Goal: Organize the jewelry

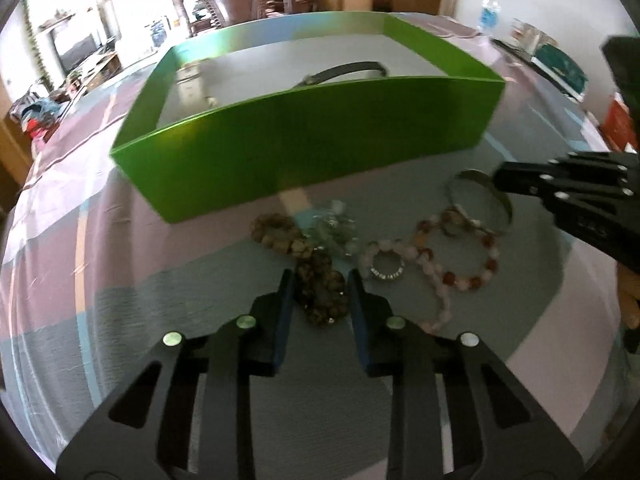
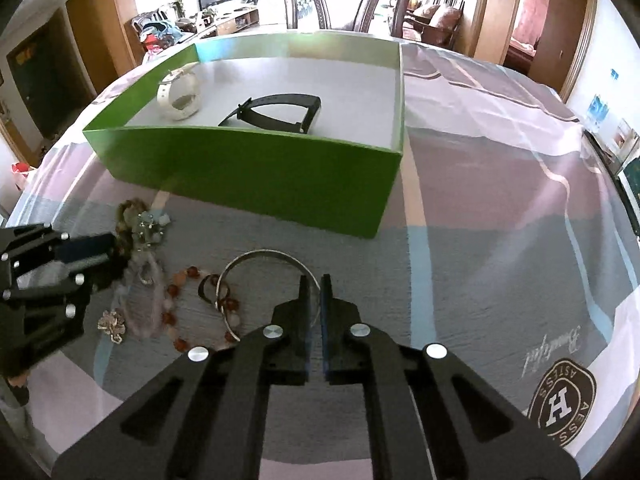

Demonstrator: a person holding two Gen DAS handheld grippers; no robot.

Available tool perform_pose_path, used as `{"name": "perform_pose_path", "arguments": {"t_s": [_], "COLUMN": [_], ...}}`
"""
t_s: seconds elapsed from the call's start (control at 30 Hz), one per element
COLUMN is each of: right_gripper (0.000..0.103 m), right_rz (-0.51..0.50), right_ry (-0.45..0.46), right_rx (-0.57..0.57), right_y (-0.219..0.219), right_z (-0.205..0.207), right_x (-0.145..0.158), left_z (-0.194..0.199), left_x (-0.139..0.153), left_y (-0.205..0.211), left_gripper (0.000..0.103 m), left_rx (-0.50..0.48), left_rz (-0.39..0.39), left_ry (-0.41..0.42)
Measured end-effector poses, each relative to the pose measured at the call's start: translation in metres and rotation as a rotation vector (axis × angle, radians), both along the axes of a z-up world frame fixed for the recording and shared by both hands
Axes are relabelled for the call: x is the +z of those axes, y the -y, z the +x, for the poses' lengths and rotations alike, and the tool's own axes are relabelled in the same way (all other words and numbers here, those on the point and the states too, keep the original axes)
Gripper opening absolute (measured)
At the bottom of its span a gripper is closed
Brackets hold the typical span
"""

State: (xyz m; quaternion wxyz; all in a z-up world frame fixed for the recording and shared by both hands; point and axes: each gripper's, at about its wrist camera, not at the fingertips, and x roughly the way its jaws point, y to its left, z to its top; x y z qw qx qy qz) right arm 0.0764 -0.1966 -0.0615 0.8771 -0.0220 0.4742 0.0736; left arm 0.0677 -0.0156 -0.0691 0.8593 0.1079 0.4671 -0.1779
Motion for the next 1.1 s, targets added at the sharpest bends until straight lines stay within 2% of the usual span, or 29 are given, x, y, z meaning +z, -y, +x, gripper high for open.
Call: {"name": "perform_pose_path", "arguments": {"t_s": [0.07,0.13,0.17,0.23,0.3,0.43,0.47,0.67,0.8,1.0,1.1], "right_gripper": [0.009,0.011,0.013,0.021,0.025,0.027,0.027,0.033,0.034,0.034,0.034], "right_rz": [0.003,0.002,0.0,0.0,0.008,0.019,0.018,-0.003,-0.034,-0.016,0.008], "right_ry": [0.003,0.003,0.003,0.004,0.009,0.025,0.027,0.009,-0.006,0.03,0.022], "right_rx": [0.008,0.017,0.022,0.032,0.049,0.096,0.108,0.155,0.098,-0.004,0.016], "right_y": [-0.001,-0.004,-0.006,-0.006,-0.008,-0.016,-0.018,-0.029,-0.024,-0.005,-0.004], "right_z": [-0.003,0.0,-0.001,-0.001,-0.003,-0.008,-0.008,-0.01,-0.003,0.001,0.0], "right_x": [0.0,0.001,0.001,0.0,0.001,0.005,0.005,0.0,-0.007,0.0,0.002], "left_z": [-0.002,-0.001,0.0,0.001,0.002,0.01,0.012,0.016,0.015,0.016,0.015], "left_x": [0.003,0.005,0.006,0.006,0.002,-0.002,-0.002,-0.002,-0.003,-0.003,-0.002], "left_y": [0.001,-0.001,-0.003,-0.004,-0.002,-0.01,-0.013,-0.028,-0.029,-0.026,-0.025], "left_gripper": [0.032,0.045,0.048,0.054,0.053,0.039,0.038,0.038,0.047,0.048,0.048], "left_rx": [0.002,0.021,0.031,0.044,0.052,0.103,0.121,0.189,0.189,0.18,0.177], "left_rz": [0.007,0.008,0.003,-0.008,0.007,0.028,0.033,0.041,0.04,0.04,0.037], "left_ry": [0.016,0.031,0.036,0.034,0.025,0.004,0.004,0.012,0.013,0.016,0.021]}}
